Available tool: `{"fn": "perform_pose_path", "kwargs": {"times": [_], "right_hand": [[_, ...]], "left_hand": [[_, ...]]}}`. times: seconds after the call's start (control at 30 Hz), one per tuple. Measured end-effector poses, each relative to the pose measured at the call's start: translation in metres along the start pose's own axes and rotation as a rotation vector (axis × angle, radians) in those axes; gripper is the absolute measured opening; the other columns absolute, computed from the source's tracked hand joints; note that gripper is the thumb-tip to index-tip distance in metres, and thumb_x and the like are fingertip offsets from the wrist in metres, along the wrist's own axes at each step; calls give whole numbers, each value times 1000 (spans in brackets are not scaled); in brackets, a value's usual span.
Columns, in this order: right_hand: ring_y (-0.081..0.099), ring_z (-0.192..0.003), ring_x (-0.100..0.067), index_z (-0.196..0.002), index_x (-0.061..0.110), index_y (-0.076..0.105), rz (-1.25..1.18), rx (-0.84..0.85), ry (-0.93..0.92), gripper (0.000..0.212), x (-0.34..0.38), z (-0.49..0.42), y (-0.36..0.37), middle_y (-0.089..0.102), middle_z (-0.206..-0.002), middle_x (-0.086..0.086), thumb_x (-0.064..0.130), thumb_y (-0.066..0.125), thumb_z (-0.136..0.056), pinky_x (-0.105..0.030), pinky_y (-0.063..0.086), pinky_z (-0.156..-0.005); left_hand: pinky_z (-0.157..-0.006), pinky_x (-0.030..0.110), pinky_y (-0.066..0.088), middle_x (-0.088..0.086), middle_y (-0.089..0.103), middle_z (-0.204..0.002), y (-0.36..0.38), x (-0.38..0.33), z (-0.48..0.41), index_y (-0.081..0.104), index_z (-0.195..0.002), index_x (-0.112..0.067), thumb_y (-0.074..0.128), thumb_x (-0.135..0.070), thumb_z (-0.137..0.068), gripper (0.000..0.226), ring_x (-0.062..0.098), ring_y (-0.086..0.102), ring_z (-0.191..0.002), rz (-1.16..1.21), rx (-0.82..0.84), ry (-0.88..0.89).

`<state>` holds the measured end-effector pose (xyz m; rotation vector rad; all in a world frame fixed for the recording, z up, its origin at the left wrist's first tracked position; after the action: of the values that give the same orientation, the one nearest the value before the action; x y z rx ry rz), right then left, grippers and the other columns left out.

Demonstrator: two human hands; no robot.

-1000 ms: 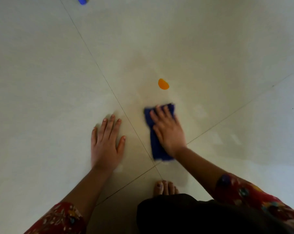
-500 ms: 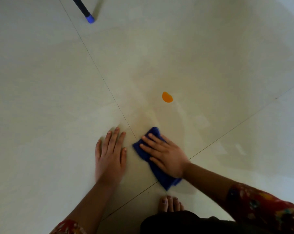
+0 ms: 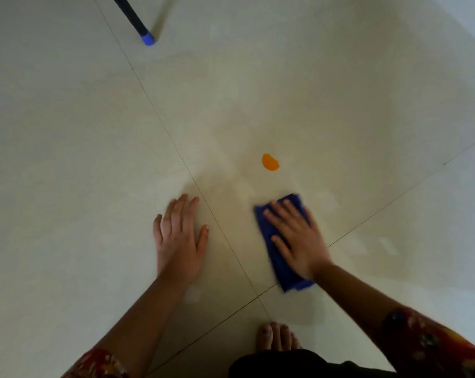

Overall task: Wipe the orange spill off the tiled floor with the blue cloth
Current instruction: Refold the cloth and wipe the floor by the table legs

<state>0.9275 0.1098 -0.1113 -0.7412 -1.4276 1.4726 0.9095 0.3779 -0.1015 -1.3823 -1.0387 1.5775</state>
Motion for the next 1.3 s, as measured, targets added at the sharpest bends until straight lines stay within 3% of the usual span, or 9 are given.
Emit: {"fn": "perform_pose_path", "kwargs": {"times": [0.17, 0.33, 0.47, 0.57, 0.67, 0.87, 1.1, 1.17, 1.3], "right_hand": [[3, -150, -16, -148, 30, 30, -84, -139, 379, 51, -4, -64, -11, 16, -162, 4, 46, 24, -99, -45, 6, -121], [2, -150, -13, -147, 36, 33, -31, -33, 4, 49, 13, -9, 1, 16, -161, 10, 49, 26, -100, -46, 3, -121], [8, -150, -14, -146, 39, 35, -126, -183, 525, 46, -62, -39, -23, 21, -160, 7, 46, 33, -101, -47, 14, -118], [5, -150, -20, -150, 37, 28, -114, -206, 643, 49, -69, -101, -33, 17, -162, 3, 45, 29, -102, -45, 9, -120], [7, -150, -22, -152, 32, 27, -102, -168, 512, 51, -31, -157, -29, 16, -162, 1, 43, 31, -102, -45, 9, -120], [2, -150, -20, -153, 35, 19, 72, 50, -276, 53, 41, -83, -5, 10, -163, 5, 48, 23, -101, -46, 1, -121], [6, -150, -21, -152, 35, 22, -16, -110, 362, 60, -43, -146, -29, 12, -163, 4, 53, 13, -95, -51, 9, -119], [9, -150, -23, -152, 32, 26, -28, -99, 290, 63, -4, -170, -27, 15, -162, 0, 52, 14, -93, -51, 10, -119], [6, -150, -21, -152, 34, 24, 81, 36, -278, 53, 52, -119, -3, 15, -162, 4, 48, 22, -100, -47, 3, -120]], "left_hand": [[-118, 48, -3, 2, -6, -163, 3, -10, -30, 5, -154, -29, 31, -52, -98, 66, 21, -9, -150, -37, 91, 55], [-115, 51, -14, -1, -30, -157, 7, 8, -47, -13, -151, -37, 26, -70, -90, 79, 20, -27, -145, -63, 241, -85], [-114, 55, -13, 1, -31, -157, 6, 9, -50, -14, -151, -37, 26, -70, -89, 80, 22, -26, -145, -71, 239, -85], [-115, 55, -12, 2, -30, -158, 9, 9, -49, -14, -151, -37, 25, -70, -89, 80, 23, -25, -146, -82, 230, -88], [-115, 56, -11, 1, -30, -158, 11, 11, -46, -15, -151, -38, 25, -70, -89, 80, 22, -25, -146, -85, 233, -100], [-114, 54, -13, 1, -30, -158, 8, 8, -47, -14, -151, -38, 26, -68, -91, 79, 22, -25, -146, -75, 229, -89], [-114, 54, -13, 1, -31, -157, 10, 7, -48, -14, -151, -37, 25, -69, -90, 79, 22, -25, -146, -83, 228, -96], [-115, 54, -13, 0, -29, -158, 9, 6, -48, -11, -151, -38, 28, -69, -90, 79, 21, -24, -146, -68, 236, -88], [-115, 53, -13, -2, -25, -159, 6, 12, -47, -3, -152, -39, 33, -66, -90, 77, 19, -22, -146, -9, 237, -114]]}}
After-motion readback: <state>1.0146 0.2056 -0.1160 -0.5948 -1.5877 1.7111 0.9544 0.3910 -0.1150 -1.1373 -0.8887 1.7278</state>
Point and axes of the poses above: each hand's wrist, its own z-axis away from the middle knuckle, its own y-axis out of the palm, x = y × z, the point moved 3 cm from there along -z, towards the middle knuckle
